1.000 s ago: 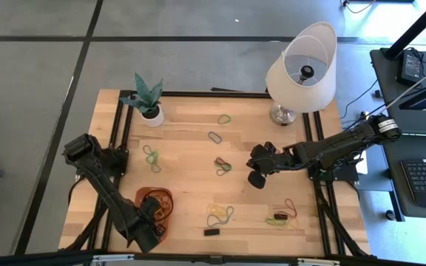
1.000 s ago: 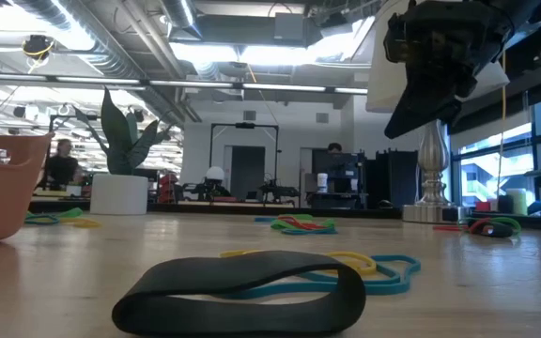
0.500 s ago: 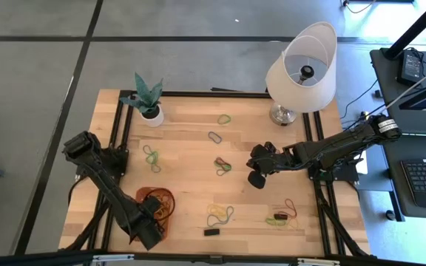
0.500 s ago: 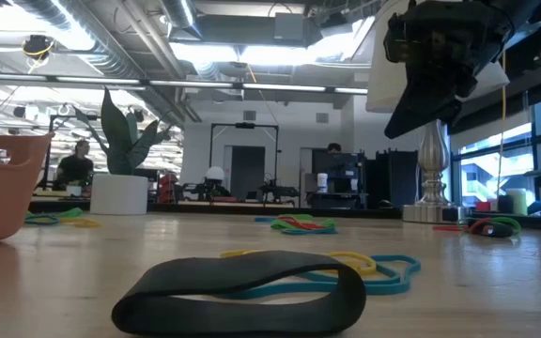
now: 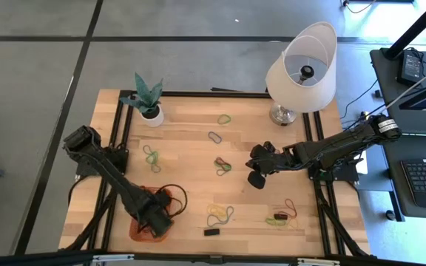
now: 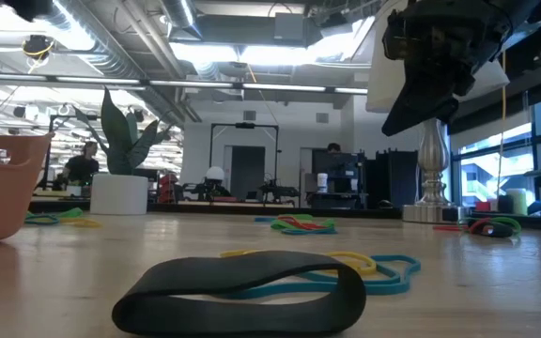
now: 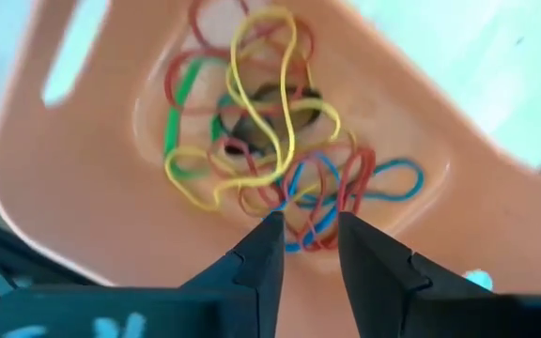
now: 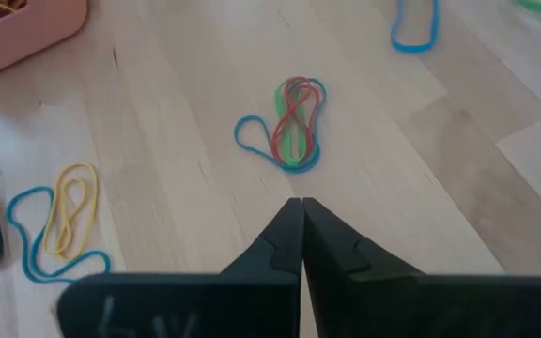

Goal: Pick and place rubber bands into bin
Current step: Put the blue rubber band into the orange bin

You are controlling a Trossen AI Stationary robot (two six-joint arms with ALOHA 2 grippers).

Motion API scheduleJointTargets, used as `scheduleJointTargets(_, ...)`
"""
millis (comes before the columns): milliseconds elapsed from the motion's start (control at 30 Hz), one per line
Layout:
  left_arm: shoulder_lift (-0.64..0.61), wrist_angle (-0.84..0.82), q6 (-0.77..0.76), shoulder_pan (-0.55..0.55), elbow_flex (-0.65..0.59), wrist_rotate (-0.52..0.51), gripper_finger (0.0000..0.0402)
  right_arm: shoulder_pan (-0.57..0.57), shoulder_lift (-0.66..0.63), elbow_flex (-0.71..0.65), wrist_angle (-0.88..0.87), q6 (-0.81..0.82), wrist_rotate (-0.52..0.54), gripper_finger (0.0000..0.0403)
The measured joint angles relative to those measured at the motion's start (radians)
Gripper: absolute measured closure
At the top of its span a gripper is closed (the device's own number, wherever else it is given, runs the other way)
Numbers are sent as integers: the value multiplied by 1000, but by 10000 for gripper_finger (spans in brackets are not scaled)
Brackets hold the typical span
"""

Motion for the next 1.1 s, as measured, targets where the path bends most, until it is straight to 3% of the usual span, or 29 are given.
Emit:
scheduleJointTargets(167, 0, 10, 125, 68, 0, -27, 333, 0, 0, 0, 34, 0, 0, 393)
scheduleJointTargets(333, -21, 34, 347, 127, 0, -152, 393, 0, 0, 0, 94, 0, 0, 393)
scheduleJointTargets(567, -94, 36, 647, 229, -7, -301, 400, -2, 3, 0, 270, -109, 0, 397)
scheduleJointTargets(733, -211, 144, 840, 324, -131, -324, 400, -33, 47, 29, 357, -130, 0, 400)
scheduleJointTargets(900, -403, 320, 968, 404, -339, -323, 400, -75, 164, 188, 259, -162, -1, 401)
scheduleJointTargets(1100, -667, 417, 1057, 488, -537, -289, 400, -155, 373, 501, -8, -204, -38, 401)
